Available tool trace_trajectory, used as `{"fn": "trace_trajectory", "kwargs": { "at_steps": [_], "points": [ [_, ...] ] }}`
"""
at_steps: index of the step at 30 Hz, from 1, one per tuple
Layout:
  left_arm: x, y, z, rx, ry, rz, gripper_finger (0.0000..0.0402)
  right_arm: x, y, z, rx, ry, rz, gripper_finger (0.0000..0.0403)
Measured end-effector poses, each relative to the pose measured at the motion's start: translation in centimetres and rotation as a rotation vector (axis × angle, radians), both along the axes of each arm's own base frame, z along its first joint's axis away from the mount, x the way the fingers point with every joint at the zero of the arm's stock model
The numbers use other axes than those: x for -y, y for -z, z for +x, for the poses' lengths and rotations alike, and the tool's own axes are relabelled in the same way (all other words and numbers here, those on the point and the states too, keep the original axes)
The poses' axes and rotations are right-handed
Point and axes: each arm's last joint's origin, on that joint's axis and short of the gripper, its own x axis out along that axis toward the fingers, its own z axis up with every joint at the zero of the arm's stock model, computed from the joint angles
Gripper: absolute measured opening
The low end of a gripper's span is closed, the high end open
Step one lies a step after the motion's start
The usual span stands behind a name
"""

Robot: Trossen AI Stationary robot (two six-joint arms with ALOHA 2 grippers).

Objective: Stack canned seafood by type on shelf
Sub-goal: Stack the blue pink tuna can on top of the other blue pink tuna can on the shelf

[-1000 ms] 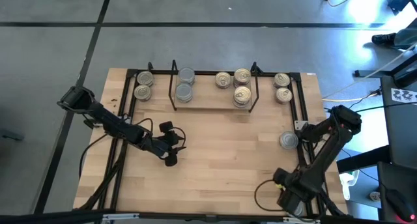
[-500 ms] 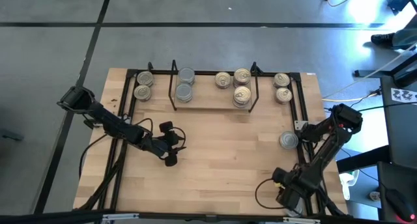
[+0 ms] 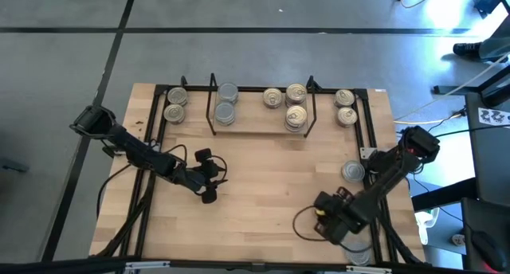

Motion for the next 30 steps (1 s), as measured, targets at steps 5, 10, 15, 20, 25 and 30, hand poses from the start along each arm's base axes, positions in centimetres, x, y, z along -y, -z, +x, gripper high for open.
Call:
{"fn": "trace_trajectory", "kwargs": {
  "at_steps": [5, 10, 15, 20, 25, 30],
  "points": [
    [0.0, 0.0, 0.0, 0.0, -0.001, -0.001, 0.0184, 1.4, 0.1, 2.0, 0.078, 0.008, -0.044, 0.0224],
    [0.0, 0.0, 0.0, 0.001, -0.001, -0.001, 0.0184, 2.6, 1.1, 4.4, 0.118, -0.042, -0.086, 0.0224],
    [0.0, 0.0, 0.0, 0.001, -0.001, -0.001, 0.0184, 3.4, 2.2, 6.7, 0.197, -0.098, -0.142, 0.0224],
    [0.0, 0.0, 0.0, 0.008, -0.019, -0.026, 0.0184, 4.4, 2.6, 8.9, 0.288, -0.13, -0.161, 0.0224],
    [0.0, -0.1, 0.1, 0.021, -0.022, -0.036, 0.0184, 5.4, 3.1, 10.7, 0.355, -0.165, -0.186, 0.0224],
    [0.2, -0.6, 0.5, 0.084, -0.007, -0.046, 0.0184, 6.4, 3.9, 12.4, 0.403, -0.189, -0.216, 0.0224]
  ]
}}
